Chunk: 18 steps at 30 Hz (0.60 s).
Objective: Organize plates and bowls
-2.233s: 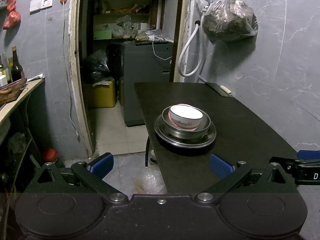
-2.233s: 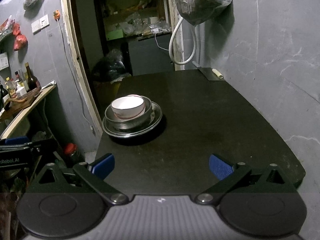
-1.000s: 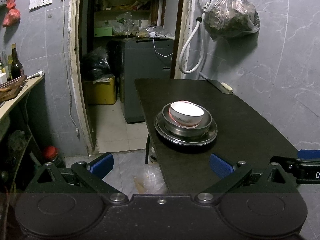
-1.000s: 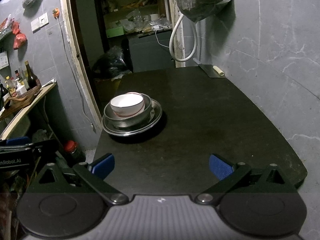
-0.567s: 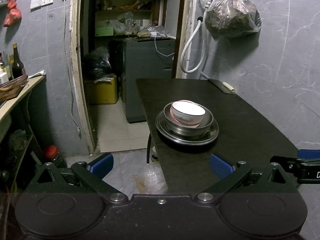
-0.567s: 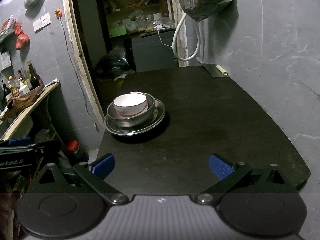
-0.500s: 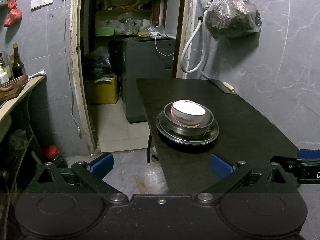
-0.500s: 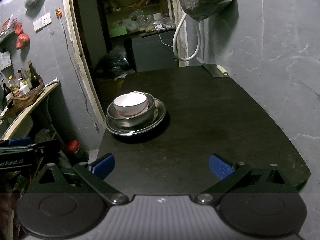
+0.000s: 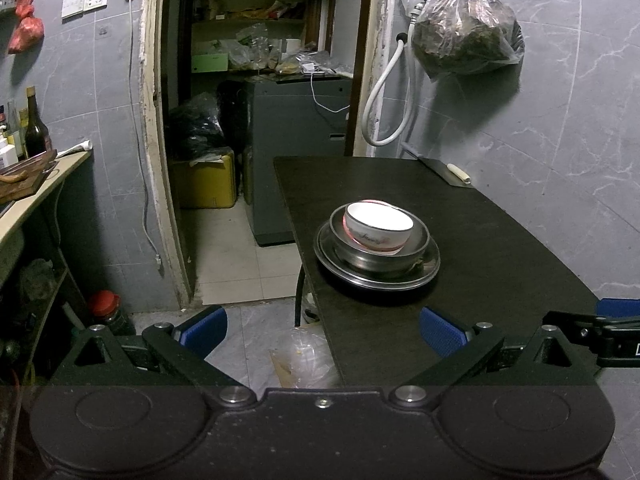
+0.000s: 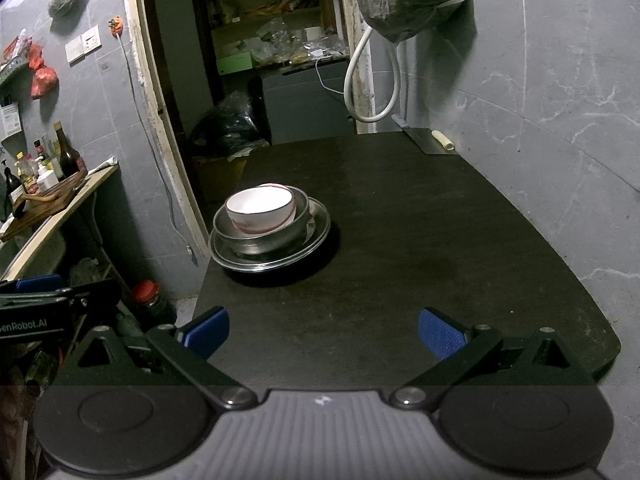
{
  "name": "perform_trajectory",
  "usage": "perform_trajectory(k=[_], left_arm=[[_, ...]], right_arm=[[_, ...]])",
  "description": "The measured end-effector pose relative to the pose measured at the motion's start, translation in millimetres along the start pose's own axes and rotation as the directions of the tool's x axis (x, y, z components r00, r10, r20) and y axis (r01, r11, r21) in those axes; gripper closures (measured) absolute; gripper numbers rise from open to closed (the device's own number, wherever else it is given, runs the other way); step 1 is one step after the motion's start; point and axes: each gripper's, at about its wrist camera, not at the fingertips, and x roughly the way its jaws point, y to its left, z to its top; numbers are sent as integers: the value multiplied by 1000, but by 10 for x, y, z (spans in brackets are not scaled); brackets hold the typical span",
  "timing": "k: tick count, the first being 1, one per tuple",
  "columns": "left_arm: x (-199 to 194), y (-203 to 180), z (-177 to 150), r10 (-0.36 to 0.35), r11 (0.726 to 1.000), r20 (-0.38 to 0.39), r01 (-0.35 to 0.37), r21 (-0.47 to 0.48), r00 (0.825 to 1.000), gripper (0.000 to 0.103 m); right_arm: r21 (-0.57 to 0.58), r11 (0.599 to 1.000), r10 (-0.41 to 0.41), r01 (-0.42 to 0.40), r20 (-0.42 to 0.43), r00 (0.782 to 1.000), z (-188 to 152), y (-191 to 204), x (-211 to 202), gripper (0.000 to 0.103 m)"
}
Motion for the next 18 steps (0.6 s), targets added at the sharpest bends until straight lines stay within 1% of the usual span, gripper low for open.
perform_trajectory(k=[18], left_arm=[[3, 6, 4, -1, 1000, -2, 1, -1, 1000, 1]], right_arm=[[1, 1000, -5, 5, -2, 1000, 8, -5, 17, 0]])
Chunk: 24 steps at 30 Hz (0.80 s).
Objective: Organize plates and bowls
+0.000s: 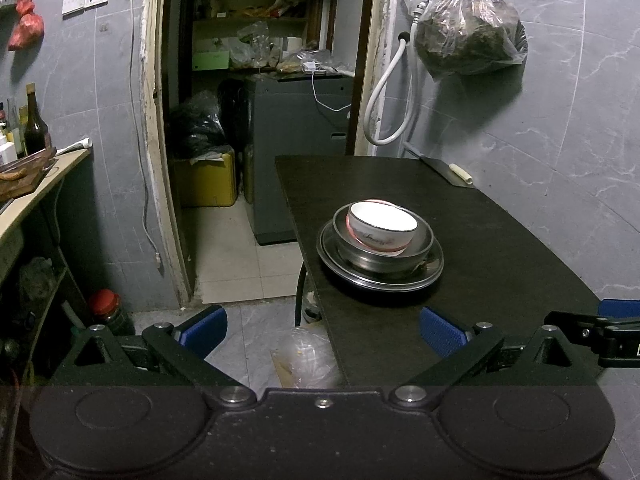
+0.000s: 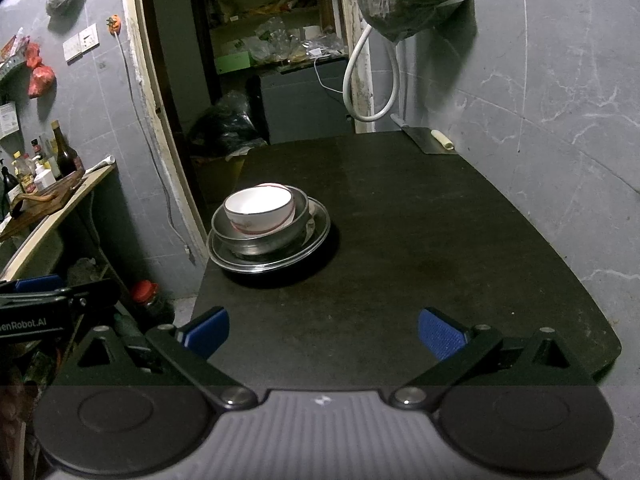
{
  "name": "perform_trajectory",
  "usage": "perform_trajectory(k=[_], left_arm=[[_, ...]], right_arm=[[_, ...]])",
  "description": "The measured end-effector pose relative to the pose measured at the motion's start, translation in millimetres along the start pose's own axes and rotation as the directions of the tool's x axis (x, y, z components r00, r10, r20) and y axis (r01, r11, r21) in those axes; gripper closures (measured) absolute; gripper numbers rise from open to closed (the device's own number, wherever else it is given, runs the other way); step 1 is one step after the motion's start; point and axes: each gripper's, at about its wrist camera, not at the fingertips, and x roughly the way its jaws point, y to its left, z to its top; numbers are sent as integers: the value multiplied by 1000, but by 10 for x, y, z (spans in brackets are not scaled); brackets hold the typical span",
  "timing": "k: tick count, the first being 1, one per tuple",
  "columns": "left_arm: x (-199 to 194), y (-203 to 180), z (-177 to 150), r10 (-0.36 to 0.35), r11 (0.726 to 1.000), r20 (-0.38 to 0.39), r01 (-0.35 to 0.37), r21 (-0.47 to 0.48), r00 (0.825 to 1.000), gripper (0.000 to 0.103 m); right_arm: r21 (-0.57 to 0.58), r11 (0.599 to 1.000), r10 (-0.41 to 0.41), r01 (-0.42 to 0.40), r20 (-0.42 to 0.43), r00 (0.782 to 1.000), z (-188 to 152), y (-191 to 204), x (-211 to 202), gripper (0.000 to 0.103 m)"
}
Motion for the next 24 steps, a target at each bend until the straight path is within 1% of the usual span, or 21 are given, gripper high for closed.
perform_trajectory(k=[8, 17, 24], left_arm=[[-16, 36, -21, -6, 1000, -5, 6, -8, 1000, 1], [36, 24, -23, -14, 1000, -39, 14, 12, 999, 1], [45, 14, -28, -35, 999, -46, 36, 37, 998, 1]], right_arm=[[4, 1000, -7, 7, 0, 1000, 2, -5, 7, 0], [10, 1000, -23, 23, -6, 1000, 0, 21, 31, 0], [38, 999, -38, 38, -13, 999, -52, 23, 27, 0]])
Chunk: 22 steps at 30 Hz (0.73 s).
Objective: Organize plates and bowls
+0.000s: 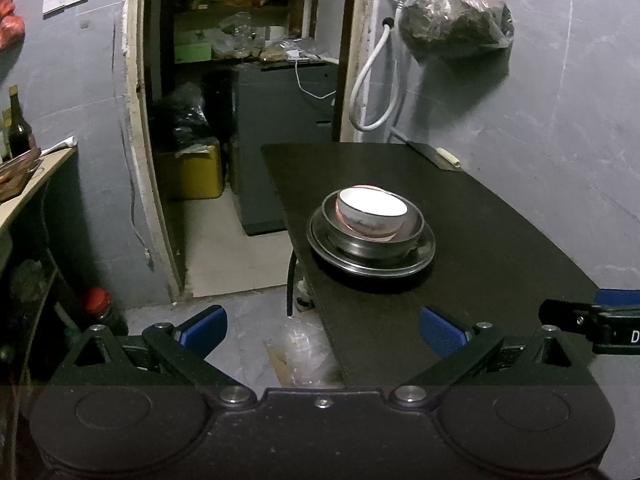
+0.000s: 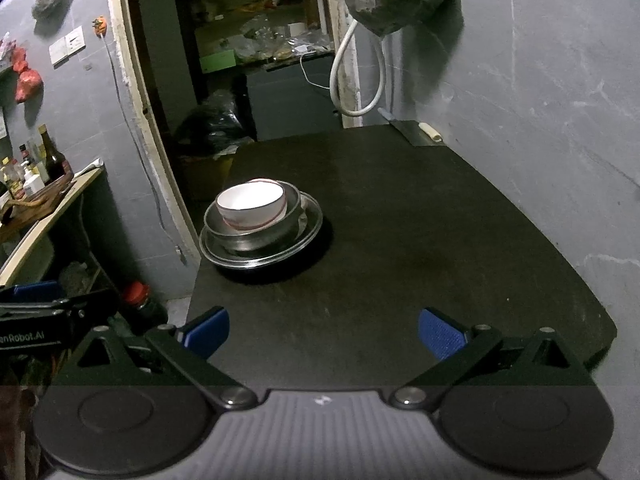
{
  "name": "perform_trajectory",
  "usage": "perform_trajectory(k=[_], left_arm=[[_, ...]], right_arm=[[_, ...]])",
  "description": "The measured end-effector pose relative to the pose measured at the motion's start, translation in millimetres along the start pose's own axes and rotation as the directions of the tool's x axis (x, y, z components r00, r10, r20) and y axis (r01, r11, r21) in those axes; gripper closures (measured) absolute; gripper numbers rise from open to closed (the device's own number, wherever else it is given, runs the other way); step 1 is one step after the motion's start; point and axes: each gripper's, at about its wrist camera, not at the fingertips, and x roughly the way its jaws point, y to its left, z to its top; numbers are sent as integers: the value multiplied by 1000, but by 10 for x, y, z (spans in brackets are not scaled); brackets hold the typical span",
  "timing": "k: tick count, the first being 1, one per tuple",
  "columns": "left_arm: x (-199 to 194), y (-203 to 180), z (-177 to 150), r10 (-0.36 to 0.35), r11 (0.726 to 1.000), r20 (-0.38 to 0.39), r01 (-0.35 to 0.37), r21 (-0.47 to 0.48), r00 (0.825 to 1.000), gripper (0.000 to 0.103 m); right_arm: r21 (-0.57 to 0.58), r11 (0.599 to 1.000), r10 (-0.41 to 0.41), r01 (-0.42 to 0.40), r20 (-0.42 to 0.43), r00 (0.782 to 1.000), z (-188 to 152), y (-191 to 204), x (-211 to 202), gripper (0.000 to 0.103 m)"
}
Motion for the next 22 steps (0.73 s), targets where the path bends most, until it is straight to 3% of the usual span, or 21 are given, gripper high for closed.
perform_trajectory(k=[22], left_arm=[[230, -177, 51, -18, 996, -62, 23, 85, 998, 1]], right_arm=[[101, 994, -40, 44, -41, 998, -105, -207, 97, 0]])
